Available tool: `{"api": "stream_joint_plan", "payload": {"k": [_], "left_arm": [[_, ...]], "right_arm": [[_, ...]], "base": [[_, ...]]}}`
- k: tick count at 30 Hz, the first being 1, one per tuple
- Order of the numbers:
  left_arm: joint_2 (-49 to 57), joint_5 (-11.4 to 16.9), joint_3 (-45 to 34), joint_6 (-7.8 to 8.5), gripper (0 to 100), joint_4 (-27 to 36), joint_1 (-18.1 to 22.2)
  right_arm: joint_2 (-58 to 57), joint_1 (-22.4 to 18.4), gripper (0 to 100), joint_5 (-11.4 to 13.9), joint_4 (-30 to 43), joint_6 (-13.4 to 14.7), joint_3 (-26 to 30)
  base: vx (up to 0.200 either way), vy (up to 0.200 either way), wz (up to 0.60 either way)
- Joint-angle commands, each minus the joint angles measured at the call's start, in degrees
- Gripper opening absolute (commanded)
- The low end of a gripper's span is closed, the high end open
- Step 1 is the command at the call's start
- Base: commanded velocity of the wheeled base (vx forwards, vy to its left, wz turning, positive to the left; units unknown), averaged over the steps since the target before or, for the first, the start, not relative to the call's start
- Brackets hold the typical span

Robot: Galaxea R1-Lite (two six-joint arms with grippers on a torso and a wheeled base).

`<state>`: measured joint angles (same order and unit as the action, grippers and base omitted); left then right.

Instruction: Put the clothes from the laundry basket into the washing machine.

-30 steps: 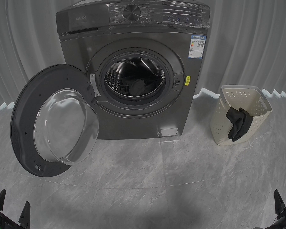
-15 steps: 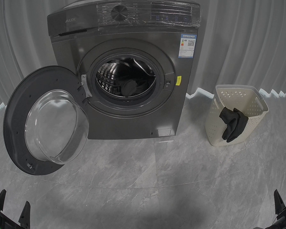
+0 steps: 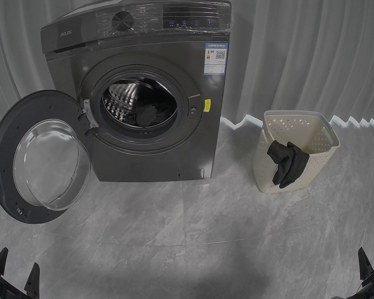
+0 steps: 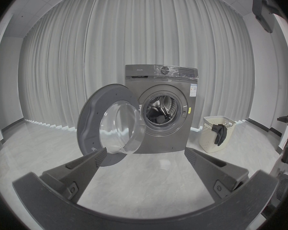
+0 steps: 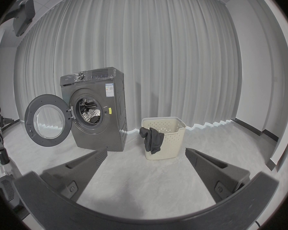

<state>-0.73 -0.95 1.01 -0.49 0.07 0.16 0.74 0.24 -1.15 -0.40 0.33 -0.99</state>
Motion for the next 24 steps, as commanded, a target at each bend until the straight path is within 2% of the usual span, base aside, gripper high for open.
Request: {"api": "stream_joint_plan", "payload": {"k": [1,11,24], "left_arm": [[0.73,-0.02,-1.01,-0.04,100,0.01,0.02],[0.73,-0.02,-1.01,0.05,100,0.01,0.02],[0.73,-0.02,-1.01,-0.04,100,0.01,0.02]], "right_arm": [[-0.74,0.02,100,0.0,-0.04,0.02,0.99],[-0.74,0.02,100,0.0,-0.04,0.02,0.99],[-0.74,0.02,100,0.0,-0.04,0.02,0.99]], "base": [[0.0,-0.2,0.0],[0.0,-0.2,0.0],[0.0,-0.015,0.0]]}}
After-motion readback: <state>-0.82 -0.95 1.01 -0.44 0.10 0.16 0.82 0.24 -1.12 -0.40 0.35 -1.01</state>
